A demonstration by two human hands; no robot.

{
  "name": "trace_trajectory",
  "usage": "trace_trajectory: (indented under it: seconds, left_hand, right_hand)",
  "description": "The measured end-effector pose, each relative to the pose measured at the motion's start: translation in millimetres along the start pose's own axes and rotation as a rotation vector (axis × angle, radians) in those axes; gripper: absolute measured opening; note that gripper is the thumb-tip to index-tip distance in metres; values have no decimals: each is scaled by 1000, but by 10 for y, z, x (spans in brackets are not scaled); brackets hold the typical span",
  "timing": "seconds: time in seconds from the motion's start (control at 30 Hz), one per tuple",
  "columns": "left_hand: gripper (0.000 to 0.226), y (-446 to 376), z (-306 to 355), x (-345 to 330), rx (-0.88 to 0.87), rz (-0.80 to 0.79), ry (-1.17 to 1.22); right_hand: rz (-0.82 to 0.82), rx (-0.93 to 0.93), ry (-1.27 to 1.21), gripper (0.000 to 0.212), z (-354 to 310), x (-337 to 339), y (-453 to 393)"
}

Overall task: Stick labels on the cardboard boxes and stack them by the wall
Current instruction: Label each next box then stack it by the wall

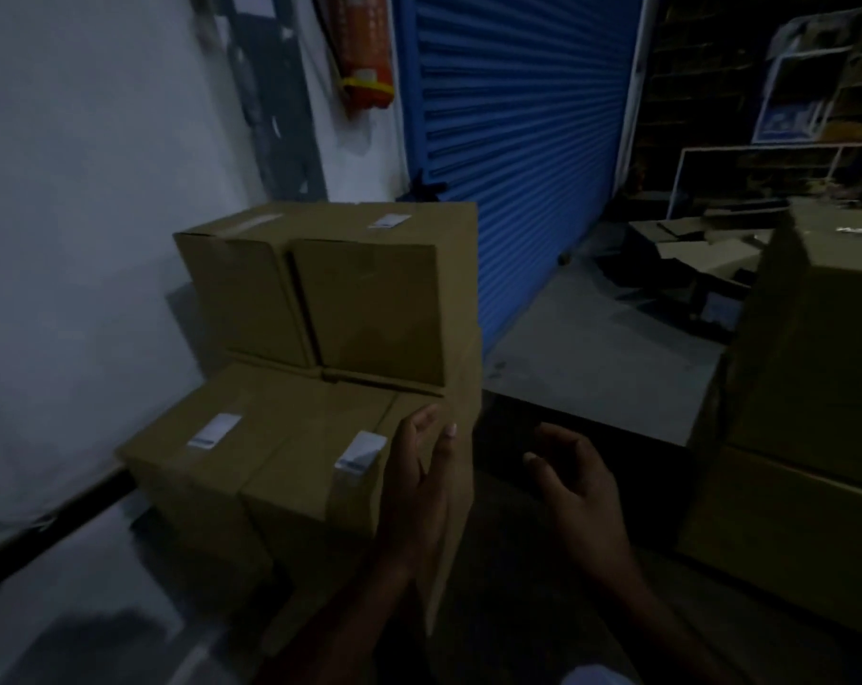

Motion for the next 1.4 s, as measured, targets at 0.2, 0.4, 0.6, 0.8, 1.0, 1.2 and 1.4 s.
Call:
trace_trajectory:
  seconds: [0.2, 0.4, 0.6, 0.8, 1.0, 1.2, 1.4]
  left_hand:
    - [71, -361, -575, 996, 77, 51, -120]
    - [84, -627, -1158, 1634, 124, 69, -398]
    - [79, -655, -1269, 1785, 50, 72, -689]
    - [86, -599, -1398, 1719, 48, -53, -750]
    - [73, -677, -1401, 1781, 85, 12, -668]
    - [83, -644, -1564, 1579, 224, -132, -702]
    - [80, -254, -1202, 1295, 65, -100, -744]
  right_hand:
    - [-41, -82, 3, 41, 122, -901, 314]
    - [-9, -200, -4, 50, 344, -1480, 531]
    - [48, -193, 111, 64, 557, -1606, 592]
    - [50, -234, 146, 68, 716, -1618, 560]
    - [80, -211, 206, 71, 747, -1420, 635]
    - [102, -168, 466, 60, 802, -1072, 743]
    - [109, -117, 602, 59, 842, -684, 895]
Point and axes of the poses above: each hand's wrist, its own y-axis away from the middle knuckle, its own x-axis out of the back of the hand, z = x × y, the point moved 6 cm from there along -y, towards the middle knuckle, and after that the axes turned 8 degrees about z, right-handed, at the moved point
